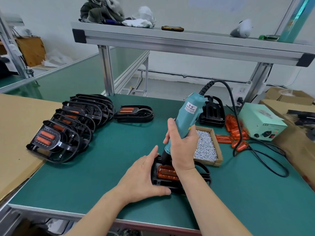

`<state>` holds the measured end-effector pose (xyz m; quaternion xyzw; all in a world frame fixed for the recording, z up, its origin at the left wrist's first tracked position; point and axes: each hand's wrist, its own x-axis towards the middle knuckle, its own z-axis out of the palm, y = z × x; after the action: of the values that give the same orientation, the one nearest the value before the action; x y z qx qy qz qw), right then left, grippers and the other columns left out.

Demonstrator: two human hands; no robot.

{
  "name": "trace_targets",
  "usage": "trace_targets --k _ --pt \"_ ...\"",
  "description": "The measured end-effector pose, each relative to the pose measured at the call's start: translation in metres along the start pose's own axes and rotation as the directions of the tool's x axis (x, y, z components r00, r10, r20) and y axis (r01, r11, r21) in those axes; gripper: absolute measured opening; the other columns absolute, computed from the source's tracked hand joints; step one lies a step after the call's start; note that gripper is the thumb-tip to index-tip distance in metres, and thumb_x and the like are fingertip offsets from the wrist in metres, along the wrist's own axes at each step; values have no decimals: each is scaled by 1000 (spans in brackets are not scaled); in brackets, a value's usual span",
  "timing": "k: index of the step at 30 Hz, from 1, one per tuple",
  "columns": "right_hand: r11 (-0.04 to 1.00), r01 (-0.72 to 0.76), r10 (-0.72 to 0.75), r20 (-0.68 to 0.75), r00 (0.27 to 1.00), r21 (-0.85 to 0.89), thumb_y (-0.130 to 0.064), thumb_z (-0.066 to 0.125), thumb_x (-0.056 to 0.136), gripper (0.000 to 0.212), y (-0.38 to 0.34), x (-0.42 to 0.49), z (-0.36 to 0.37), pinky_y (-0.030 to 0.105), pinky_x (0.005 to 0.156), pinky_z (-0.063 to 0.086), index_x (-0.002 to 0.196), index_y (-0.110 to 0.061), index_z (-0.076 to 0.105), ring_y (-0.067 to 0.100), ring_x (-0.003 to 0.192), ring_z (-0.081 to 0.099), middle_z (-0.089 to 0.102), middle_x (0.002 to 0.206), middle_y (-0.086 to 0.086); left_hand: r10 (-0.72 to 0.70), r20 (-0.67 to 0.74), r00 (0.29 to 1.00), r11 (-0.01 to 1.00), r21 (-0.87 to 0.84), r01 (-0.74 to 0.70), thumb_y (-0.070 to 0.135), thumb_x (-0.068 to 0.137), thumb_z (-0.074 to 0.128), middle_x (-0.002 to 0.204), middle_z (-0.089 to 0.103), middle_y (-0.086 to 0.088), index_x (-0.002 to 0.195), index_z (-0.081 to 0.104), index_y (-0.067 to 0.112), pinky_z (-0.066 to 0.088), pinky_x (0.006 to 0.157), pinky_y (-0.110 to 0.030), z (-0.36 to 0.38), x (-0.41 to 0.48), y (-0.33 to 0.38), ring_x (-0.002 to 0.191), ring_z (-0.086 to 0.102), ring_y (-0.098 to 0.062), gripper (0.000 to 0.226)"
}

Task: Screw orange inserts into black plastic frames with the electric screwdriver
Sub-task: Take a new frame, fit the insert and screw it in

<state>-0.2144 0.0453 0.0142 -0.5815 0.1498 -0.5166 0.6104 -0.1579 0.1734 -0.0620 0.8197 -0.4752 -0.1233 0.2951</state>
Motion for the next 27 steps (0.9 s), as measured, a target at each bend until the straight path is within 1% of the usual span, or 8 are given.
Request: trace_targets --k 3,7,9,12,16,19,24,27 --pt "1000 -1 1 6 1000 17 -32 74 85 23 0 -1 -1 24 50 46 86 -15 58 20 43 51 56 58 6 0 -5 1000 1000 -3 0 87 50 67 154 31 21 137 -29 62 25 106 -17 0 0 0 139 30 -2 132" --pt "1000 4 -4 1 1000 20 -26 75 86 15 0 0 -1 24 51 46 84 -18 62 20 43 50 56 59 7 2 -12 1000 1000 -8 -2 86 50 67 153 32 22 136 -28 63 26 105 -17 0 -1 1 138 31 -2 130" --pt "1000 13 -13 7 1000 11 -28 75 84 16 0 -1 1 24 51 46 82 -20 62 20 43 51 56 59 8 5 -13 1000 1000 -11 -5 85 51 67 153 32 23 141 -24 59 26 105 -17 -2 -2 2 138 32 -2 131" --pt "1000 18 -18 11 1000 0 -31 75 83 18 1 -2 4 24 50 46 80 -21 61 19 43 51 55 56 6 26 -9 1000 999 -19 -26 84 53 68 153 32 23 152 -14 48 30 109 -21 -4 -2 4 137 33 -2 134" --pt "1000 2 -2 10 1000 -12 -34 74 82 23 2 -3 6 21 46 43 79 -19 56 17 39 50 53 51 4 51 -10 999 998 -39 -51 79 54 72 152 34 24 157 -5 39 35 111 -27 -8 -2 8 137 36 -1 134" --pt "998 -42 42 -3 999 -40 -37 73 80 29 5 -2 7 22 44 42 80 -15 54 16 38 49 51 49 4 61 -12 998 997 -53 -61 75 56 75 151 37 25 158 0 37 38 110 -31 -9 -1 9 136 38 -1 132" --pt "998 -47 45 -34 998 -50 -32 73 83 25 9 -1 5 24 45 43 79 -16 54 18 39 50 52 50 3 45 -4 999 998 -46 -45 77 53 74 152 35 23 157 -2 39 36 111 -30 -8 -1 9 138 36 -1 134" --pt "998 -57 55 -42 998 -42 -33 73 84 24 9 0 2 24 48 44 81 -19 54 18 41 51 52 50 3 20 -1 1000 999 -36 -20 82 51 71 153 33 23 157 -3 39 32 111 -24 -5 -1 6 139 34 -1 135"
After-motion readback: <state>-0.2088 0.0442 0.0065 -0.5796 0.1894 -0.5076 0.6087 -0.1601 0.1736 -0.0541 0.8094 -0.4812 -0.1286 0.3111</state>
